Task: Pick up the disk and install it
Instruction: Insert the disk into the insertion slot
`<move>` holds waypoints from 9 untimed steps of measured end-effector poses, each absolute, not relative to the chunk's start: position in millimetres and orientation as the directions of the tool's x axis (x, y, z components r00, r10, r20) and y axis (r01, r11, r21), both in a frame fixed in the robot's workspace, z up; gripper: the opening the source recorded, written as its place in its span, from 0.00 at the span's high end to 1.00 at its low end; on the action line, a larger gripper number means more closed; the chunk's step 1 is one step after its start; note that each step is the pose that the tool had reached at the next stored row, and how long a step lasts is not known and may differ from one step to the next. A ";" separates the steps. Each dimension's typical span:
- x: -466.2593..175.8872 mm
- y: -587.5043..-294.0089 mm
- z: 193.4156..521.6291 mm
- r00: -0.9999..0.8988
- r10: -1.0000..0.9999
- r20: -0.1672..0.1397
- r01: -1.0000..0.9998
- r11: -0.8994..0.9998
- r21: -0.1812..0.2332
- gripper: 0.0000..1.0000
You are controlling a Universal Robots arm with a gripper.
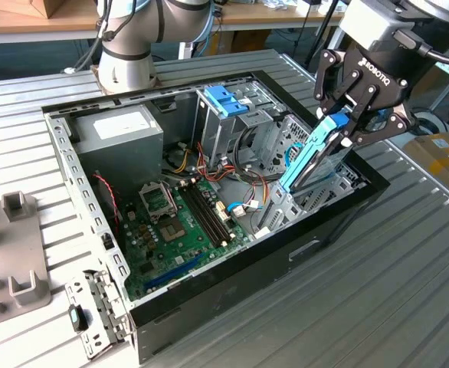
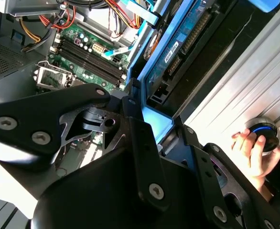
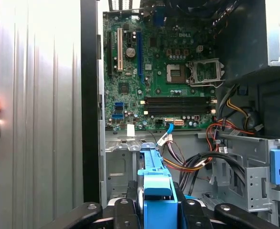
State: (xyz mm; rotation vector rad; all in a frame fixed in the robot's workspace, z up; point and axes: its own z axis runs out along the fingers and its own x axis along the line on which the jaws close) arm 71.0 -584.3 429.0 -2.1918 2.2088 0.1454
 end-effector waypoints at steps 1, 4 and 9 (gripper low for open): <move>71.0 -584.3 428.7 -0.010 -0.996 -0.085 -0.999 0.006 0.048 0.63; 71.0 -584.3 427.8 -0.010 -0.996 -0.084 -0.999 0.006 0.048 0.63; 71.0 -584.3 426.1 -0.010 -0.996 -0.084 -0.999 0.006 0.048 0.63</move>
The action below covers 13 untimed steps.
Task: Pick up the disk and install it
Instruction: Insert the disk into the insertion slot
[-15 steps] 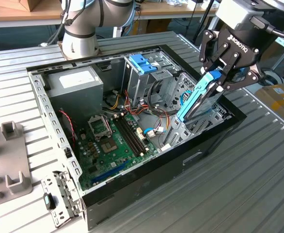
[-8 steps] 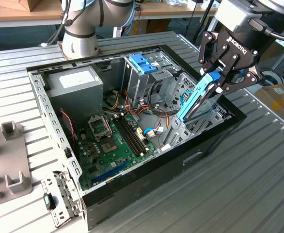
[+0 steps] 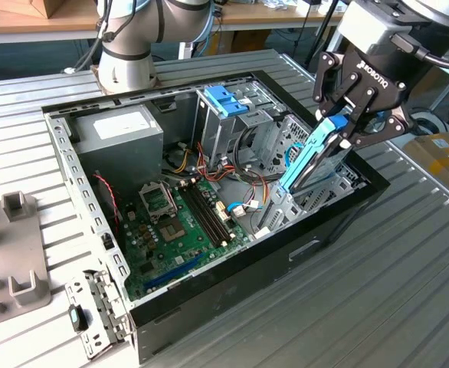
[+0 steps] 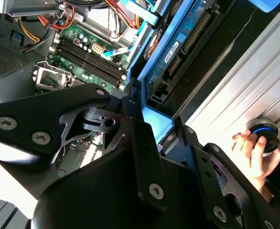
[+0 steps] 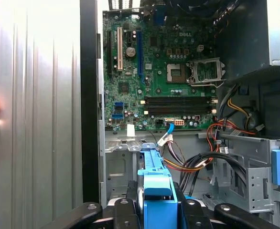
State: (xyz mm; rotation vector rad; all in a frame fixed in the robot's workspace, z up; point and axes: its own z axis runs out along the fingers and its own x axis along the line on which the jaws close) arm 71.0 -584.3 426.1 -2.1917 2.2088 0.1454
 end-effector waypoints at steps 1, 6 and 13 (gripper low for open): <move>71.0 -584.3 425.7 -0.010 -0.996 -0.085 -0.999 0.006 0.048 0.63; 71.0 -584.3 424.1 -0.010 -0.996 -0.084 -0.999 0.006 0.048 0.63; 71.0 -584.3 422.4 -0.010 -0.996 -0.084 -0.999 0.006 0.048 0.63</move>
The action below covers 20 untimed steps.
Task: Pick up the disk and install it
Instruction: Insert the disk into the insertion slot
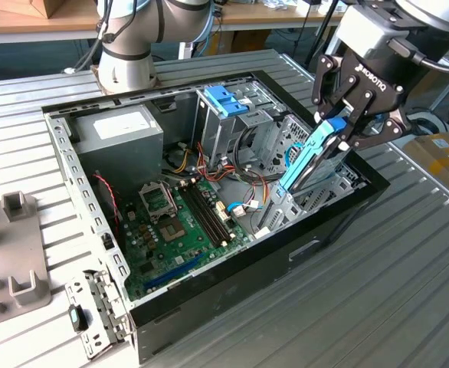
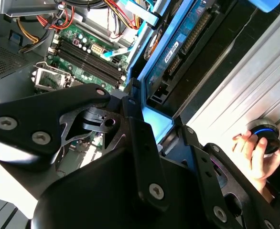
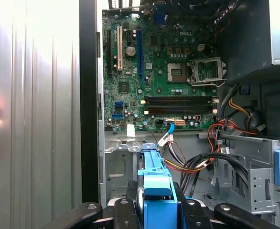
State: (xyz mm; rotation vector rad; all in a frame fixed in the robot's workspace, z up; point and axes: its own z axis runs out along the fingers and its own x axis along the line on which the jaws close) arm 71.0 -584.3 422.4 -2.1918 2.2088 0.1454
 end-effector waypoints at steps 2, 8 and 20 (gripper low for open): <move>71.0 -584.3 421.7 -0.010 -0.996 -0.085 -0.999 0.006 0.048 0.63; 71.0 -584.3 420.6 -0.010 -0.996 -0.084 -0.999 0.006 0.048 0.63; 71.0 -584.3 416.6 -0.010 -0.996 -0.084 -0.999 0.006 0.048 0.63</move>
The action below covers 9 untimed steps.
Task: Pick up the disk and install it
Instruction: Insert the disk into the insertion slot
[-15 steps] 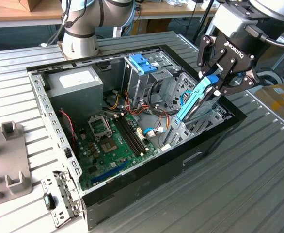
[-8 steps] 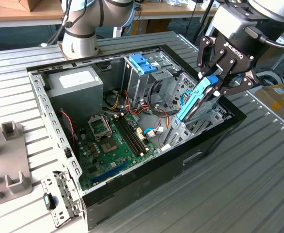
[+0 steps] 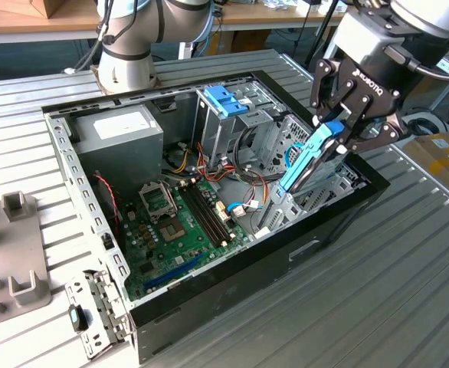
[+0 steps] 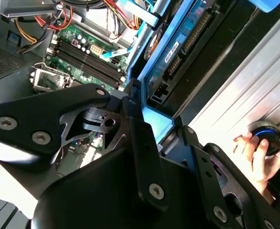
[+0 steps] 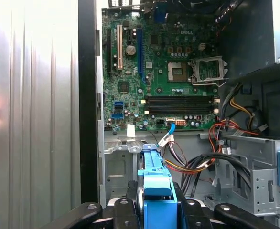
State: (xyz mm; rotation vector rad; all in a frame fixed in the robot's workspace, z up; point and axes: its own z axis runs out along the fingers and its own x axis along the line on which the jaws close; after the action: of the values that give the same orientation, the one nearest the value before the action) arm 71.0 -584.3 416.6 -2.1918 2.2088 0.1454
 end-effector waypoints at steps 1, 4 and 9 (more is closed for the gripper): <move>71.0 -584.3 416.3 -0.010 -0.996 -0.084 -0.999 0.006 0.048 0.63; 71.0 -584.3 415.1 -0.010 -0.996 -0.084 -0.999 0.006 0.048 0.63; 71.0 -584.3 412.9 -0.010 -0.996 -0.085 -0.999 0.006 0.048 0.63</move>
State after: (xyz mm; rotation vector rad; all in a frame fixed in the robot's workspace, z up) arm 71.0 -584.3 412.9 -2.1918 2.2088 0.1455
